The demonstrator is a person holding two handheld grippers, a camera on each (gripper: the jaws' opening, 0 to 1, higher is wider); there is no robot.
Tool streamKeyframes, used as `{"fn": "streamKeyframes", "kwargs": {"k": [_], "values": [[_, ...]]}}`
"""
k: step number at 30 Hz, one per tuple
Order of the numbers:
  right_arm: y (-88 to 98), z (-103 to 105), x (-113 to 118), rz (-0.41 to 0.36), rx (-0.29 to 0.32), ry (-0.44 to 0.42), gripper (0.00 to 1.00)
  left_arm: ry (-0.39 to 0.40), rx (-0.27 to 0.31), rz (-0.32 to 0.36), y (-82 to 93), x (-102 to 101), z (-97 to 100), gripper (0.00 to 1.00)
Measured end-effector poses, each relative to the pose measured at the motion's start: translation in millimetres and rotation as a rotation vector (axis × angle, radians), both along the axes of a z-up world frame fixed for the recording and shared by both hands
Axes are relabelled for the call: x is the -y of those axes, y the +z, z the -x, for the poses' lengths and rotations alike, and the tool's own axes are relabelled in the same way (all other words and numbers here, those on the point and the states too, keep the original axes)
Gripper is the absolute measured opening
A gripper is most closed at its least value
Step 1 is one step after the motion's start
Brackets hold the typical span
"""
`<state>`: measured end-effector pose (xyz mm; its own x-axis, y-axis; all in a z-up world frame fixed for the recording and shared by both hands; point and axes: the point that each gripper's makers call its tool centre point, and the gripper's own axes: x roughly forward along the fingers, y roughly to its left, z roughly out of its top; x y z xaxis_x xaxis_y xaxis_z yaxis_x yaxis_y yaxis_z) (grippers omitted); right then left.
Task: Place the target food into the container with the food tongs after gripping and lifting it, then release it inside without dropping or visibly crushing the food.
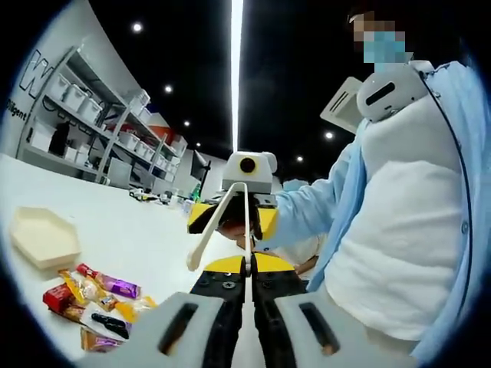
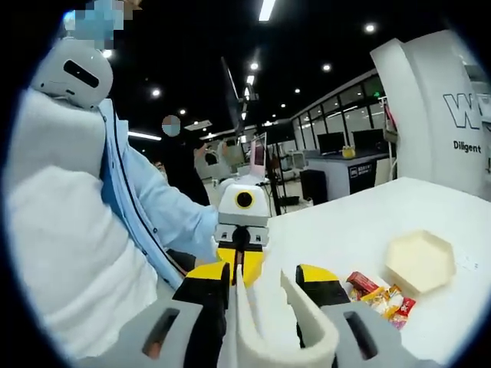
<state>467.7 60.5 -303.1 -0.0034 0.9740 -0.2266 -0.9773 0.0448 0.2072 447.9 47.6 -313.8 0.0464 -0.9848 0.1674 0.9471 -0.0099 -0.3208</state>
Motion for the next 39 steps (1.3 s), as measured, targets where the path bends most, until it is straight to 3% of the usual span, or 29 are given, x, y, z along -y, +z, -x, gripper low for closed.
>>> {"fn": "streamKeyframes", "kwargs": {"k": [39], "values": [[-3.8, 9.3, -0.9, 0.072, 0.036, 0.032, 0.21, -0.009, 0.003, -0.016, 0.8, -4.5, 3.3, 0.01]]}}
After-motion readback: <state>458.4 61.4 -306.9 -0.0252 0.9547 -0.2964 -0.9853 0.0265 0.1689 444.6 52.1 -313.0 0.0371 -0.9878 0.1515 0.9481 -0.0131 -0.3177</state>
